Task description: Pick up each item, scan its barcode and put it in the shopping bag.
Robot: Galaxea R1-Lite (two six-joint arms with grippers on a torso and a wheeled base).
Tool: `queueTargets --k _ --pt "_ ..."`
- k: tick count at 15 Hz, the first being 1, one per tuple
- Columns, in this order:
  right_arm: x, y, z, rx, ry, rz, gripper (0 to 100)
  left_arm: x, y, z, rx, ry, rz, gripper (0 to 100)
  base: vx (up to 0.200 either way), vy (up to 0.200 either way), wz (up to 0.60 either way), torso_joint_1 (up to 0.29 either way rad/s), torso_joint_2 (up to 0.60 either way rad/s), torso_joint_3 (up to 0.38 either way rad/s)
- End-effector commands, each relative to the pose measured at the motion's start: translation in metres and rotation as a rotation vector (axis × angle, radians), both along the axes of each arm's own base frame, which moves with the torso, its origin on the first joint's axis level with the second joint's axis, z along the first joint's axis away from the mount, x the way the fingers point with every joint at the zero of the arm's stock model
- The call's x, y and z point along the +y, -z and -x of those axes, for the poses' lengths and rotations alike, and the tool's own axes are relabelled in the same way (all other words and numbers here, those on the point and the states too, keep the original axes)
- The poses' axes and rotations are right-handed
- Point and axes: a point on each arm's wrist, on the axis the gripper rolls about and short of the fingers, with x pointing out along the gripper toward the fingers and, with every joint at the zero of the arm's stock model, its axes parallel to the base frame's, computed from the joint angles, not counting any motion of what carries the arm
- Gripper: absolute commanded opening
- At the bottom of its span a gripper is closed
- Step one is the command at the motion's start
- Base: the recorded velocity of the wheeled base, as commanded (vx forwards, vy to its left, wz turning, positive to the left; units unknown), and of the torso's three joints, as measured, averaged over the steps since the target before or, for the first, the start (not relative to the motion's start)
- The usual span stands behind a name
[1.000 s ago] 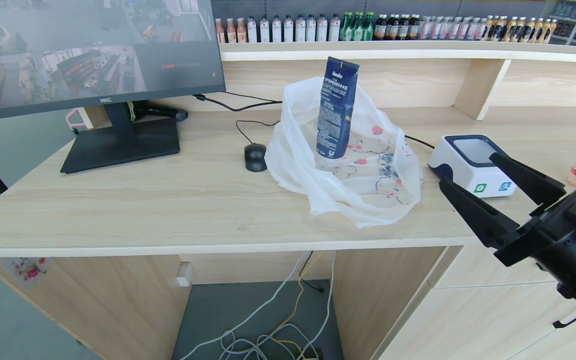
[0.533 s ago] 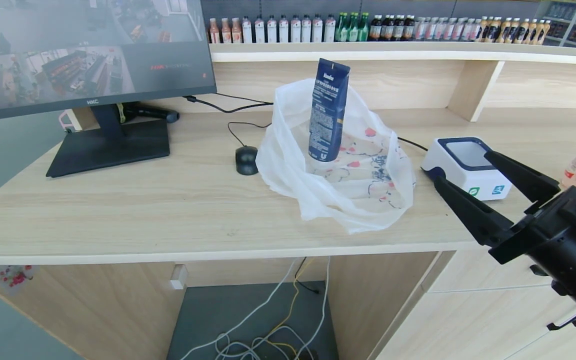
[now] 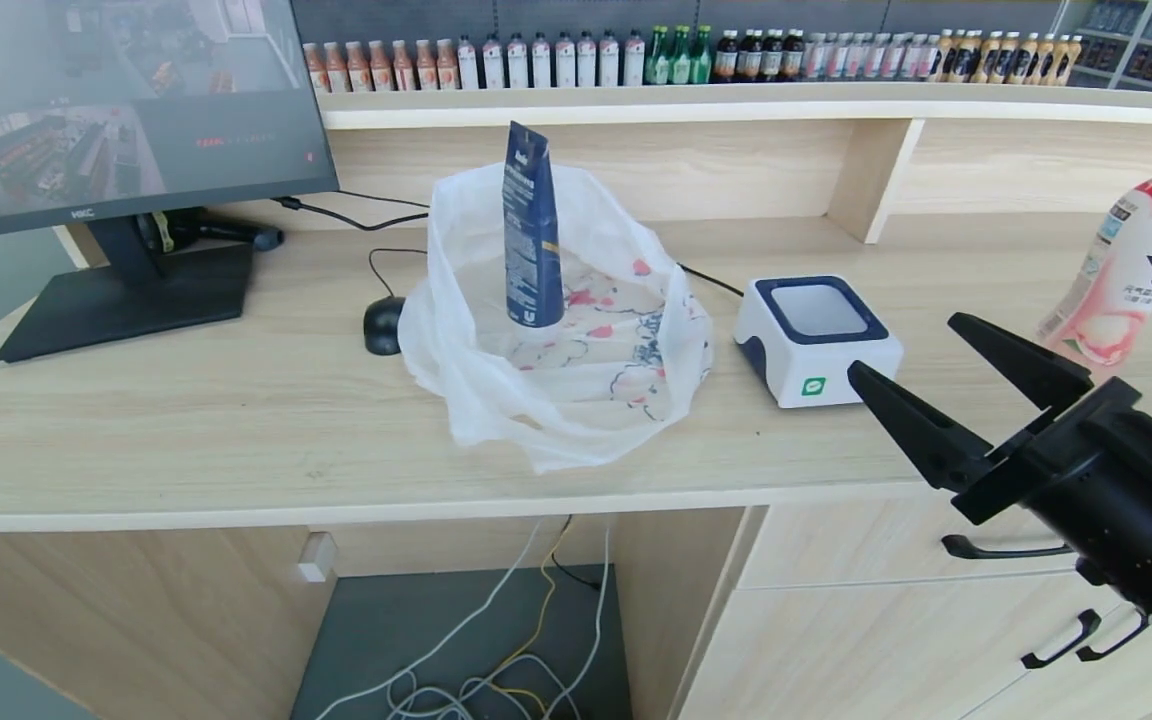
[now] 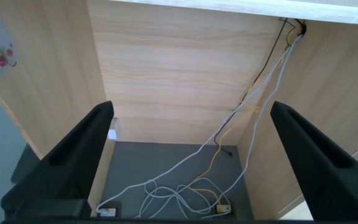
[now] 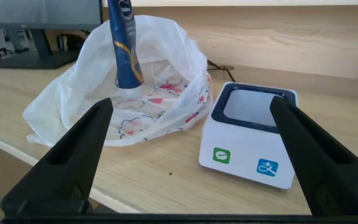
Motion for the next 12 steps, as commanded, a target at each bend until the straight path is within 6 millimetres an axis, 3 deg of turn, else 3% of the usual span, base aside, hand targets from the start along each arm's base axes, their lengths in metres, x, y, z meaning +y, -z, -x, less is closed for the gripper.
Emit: queueTargets --k 1,12 --pt "0.0013 0.0038 -0.0020 0.016 -0.002 0.009 100 0.0000 0.0000 0.0000 -0.001 -0.001 0.000 100 0.000 -0.200 0.00 0.002 0.01 0.002" --pt "0.0029 0.0059 -0.0050 0.025 -0.002 0.014 100 0.0000 0.0001 -0.0001 0.002 -0.001 0.000 100 0.000 -0.200 0.00 0.003 0.00 0.004"
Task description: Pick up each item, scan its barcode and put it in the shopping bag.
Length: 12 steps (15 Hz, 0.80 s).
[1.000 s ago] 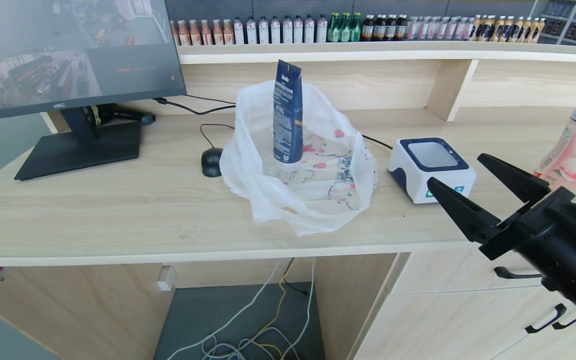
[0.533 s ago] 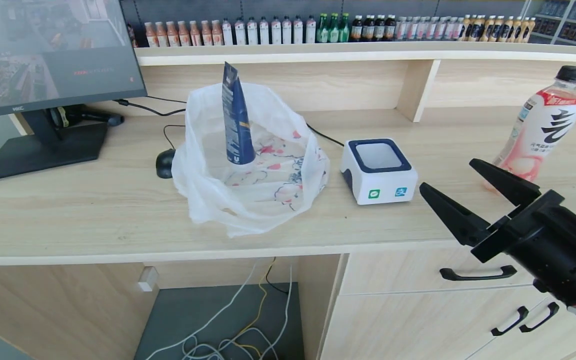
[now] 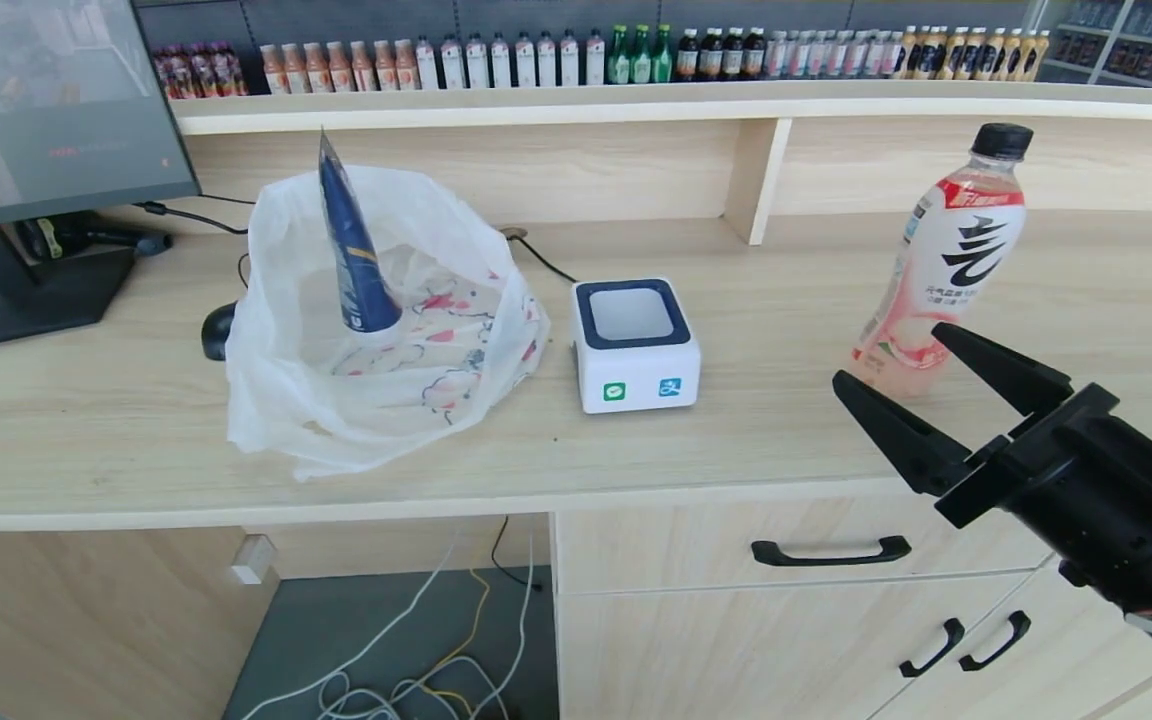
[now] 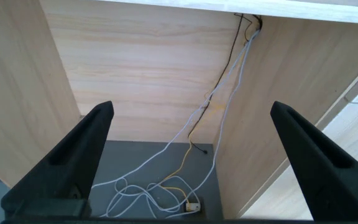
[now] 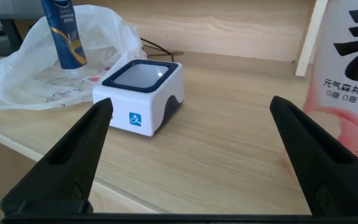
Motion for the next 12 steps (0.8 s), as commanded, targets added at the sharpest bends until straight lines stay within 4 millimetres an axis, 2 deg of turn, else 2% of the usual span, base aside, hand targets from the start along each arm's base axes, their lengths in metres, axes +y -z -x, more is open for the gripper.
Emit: queueTargets --k 1,11,12 --pt "0.0003 0.0018 -0.0005 0.007 0.000 0.004 100 0.0000 0.0001 0.0000 0.001 -0.001 0.000 100 0.000 -0.200 0.00 0.002 0.01 0.002" --pt "0.0016 0.0057 -0.0021 0.016 0.012 0.025 100 0.0000 -0.0001 0.0000 -0.001 -0.001 0.005 100 0.000 -0.200 0.00 0.003 0.00 0.007" --pt "0.0020 0.0066 -0.0028 0.019 0.013 0.028 100 0.0000 -0.0001 0.0000 -0.001 -0.001 0.005 100 0.000 0.000 0.00 0.000 0.00 0.000"
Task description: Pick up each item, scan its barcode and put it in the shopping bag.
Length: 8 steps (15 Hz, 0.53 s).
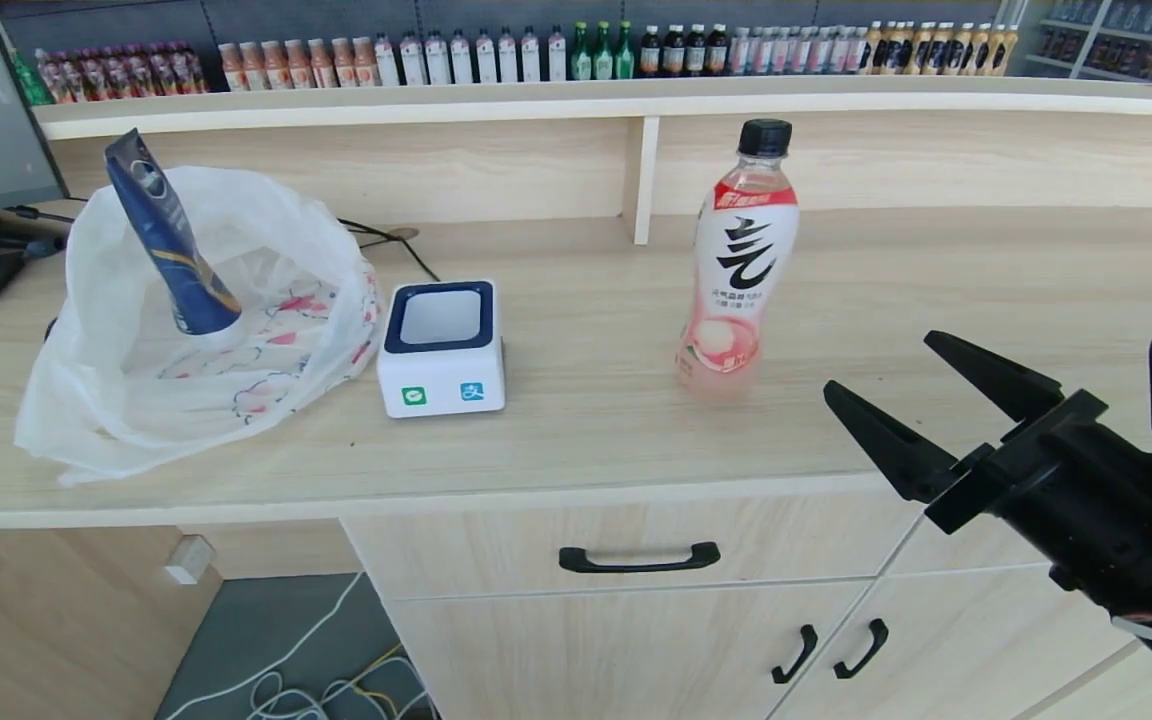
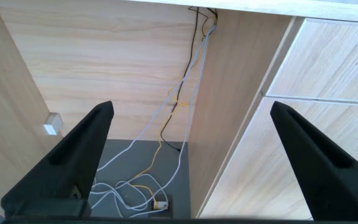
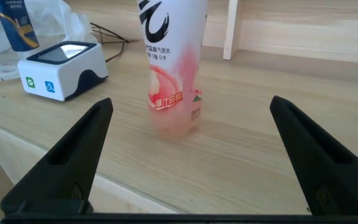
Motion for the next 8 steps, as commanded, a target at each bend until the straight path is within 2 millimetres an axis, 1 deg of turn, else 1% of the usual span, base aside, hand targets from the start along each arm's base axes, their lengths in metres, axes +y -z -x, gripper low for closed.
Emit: queueTargets --k 1,7,8 --pt "0.0007 0.0032 -0.0010 0.010 0.001 0.011 100 0.0000 -0.0001 -0.0001 0.001 -0.001 0.000 100 0.000 0.000 0.00 0.000 0.00 0.000" --pt "0.0028 0.0077 -0.0053 0.026 0.003 0.028 100 0.0000 0.0000 0.0000 -0.001 0.000 -0.009 100 0.000 0.000 0.00 0.000 0.00 0.000" --pt "0.0044 0.0070 -0.0090 0.019 0.007 0.033 100 0.0000 0.0000 0.0000 -0.001 0.000 -0.009 100 0.000 0.000 0.00 0.000 0.00 0.000"
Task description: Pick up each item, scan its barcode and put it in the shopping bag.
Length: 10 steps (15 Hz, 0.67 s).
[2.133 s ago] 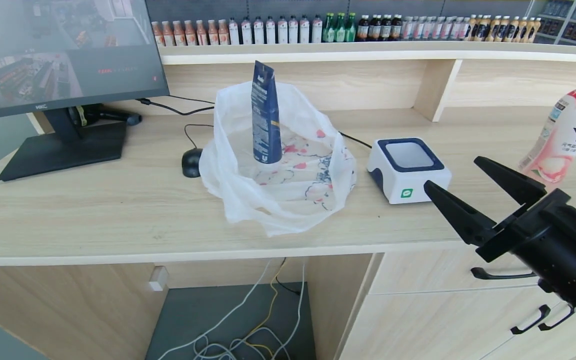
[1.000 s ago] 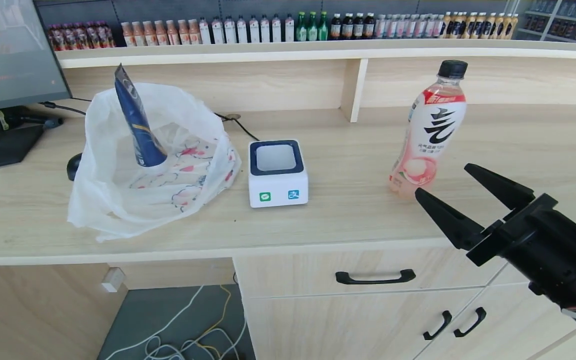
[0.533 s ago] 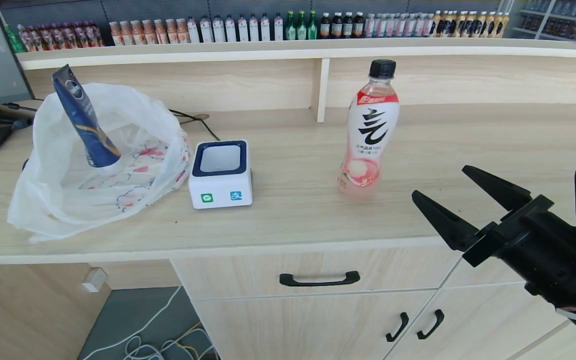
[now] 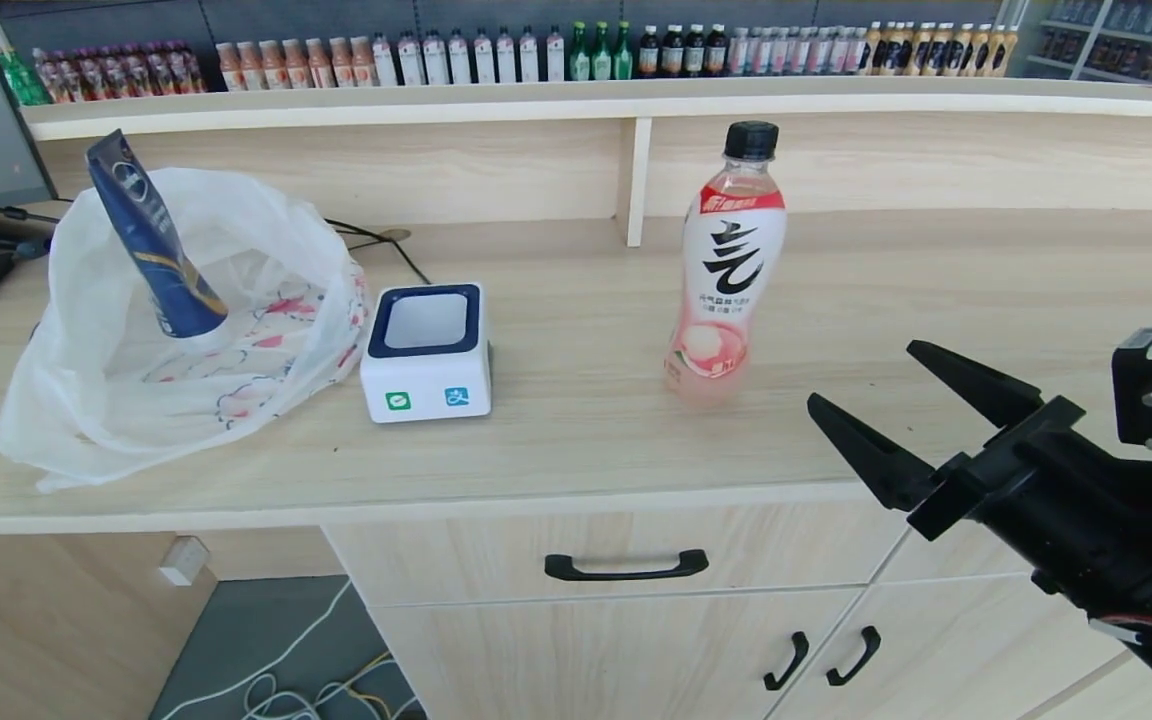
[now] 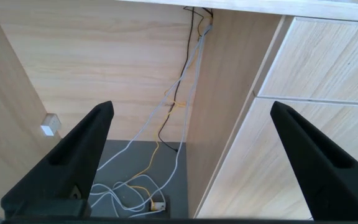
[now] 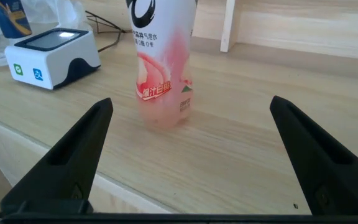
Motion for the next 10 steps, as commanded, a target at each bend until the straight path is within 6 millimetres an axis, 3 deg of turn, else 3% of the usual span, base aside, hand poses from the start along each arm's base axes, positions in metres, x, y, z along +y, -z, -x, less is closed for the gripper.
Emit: queueTargets --k 1,4,10 --pt "0.004 0.001 -0.005 0.001 -0.003 0.007 100 0.000 0.000 0.000 0.000 -0.001 0.000 100 0.000 0.000 0.00 0.000 0.00 0.000" --pt "0.008 0.004 -0.010 0.000 -0.006 0.032 100 0.000 0.000 0.000 0.000 -0.001 0.000 100 0.000 0.000 0.00 0.000 0.00 0.000" --pt "0.039 -0.024 -0.038 0.018 0.028 0.022 100 0.000 0.000 0.000 0.000 -0.001 0.000 100 0.000 0.000 0.00 0.000 0.00 0.000"
